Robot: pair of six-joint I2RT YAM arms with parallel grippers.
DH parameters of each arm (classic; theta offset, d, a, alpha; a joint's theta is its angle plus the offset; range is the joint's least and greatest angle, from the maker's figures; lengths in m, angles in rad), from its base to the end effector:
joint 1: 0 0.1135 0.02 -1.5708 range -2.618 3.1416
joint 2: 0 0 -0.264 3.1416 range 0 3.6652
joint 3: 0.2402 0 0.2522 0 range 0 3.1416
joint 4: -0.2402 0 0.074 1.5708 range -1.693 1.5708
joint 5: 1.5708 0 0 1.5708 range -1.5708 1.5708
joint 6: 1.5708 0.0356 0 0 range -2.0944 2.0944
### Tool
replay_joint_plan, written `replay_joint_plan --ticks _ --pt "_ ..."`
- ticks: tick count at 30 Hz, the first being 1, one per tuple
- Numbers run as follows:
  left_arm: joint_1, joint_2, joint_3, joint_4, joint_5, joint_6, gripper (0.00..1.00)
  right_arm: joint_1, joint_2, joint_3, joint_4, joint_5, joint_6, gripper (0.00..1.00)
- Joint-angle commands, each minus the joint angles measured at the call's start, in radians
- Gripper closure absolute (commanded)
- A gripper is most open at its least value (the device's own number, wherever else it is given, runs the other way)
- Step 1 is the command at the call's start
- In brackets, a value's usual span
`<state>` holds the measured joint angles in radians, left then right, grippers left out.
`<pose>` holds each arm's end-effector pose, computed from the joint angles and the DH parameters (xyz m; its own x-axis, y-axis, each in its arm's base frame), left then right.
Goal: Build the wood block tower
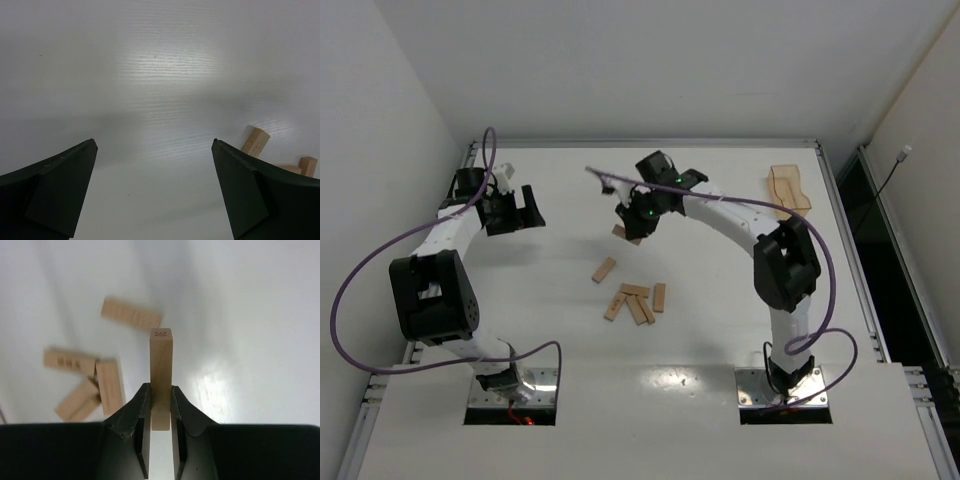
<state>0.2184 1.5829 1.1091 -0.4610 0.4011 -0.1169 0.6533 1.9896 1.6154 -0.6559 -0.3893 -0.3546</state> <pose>0.3271 0.0584 0.2332 -0.7832 -0.2838 -0.5533 -0.0648 0.9222 -0.3812 0.3351 0.2735 0.2293 -0.3893 -0.7025 -0.5957 -0.9092 0.3967 0.1264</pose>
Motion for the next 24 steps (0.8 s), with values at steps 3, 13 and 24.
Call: replay_joint_plan --ticks 3,13,24 --pt "0.009 -0.029 0.035 0.024 0.024 -0.007 0.00 -0.119 0.046 -0.019 0.330 -0.321 0.716 1.00" --pt "0.018 -0.038 0.009 0.119 0.001 -0.081 0.00 -0.138 0.052 -0.322 0.834 -0.307 1.330 1.00" --pt "0.018 0.016 0.038 0.041 0.071 -0.029 0.00 -0.211 0.121 -0.325 0.838 -0.240 1.295 1.00"
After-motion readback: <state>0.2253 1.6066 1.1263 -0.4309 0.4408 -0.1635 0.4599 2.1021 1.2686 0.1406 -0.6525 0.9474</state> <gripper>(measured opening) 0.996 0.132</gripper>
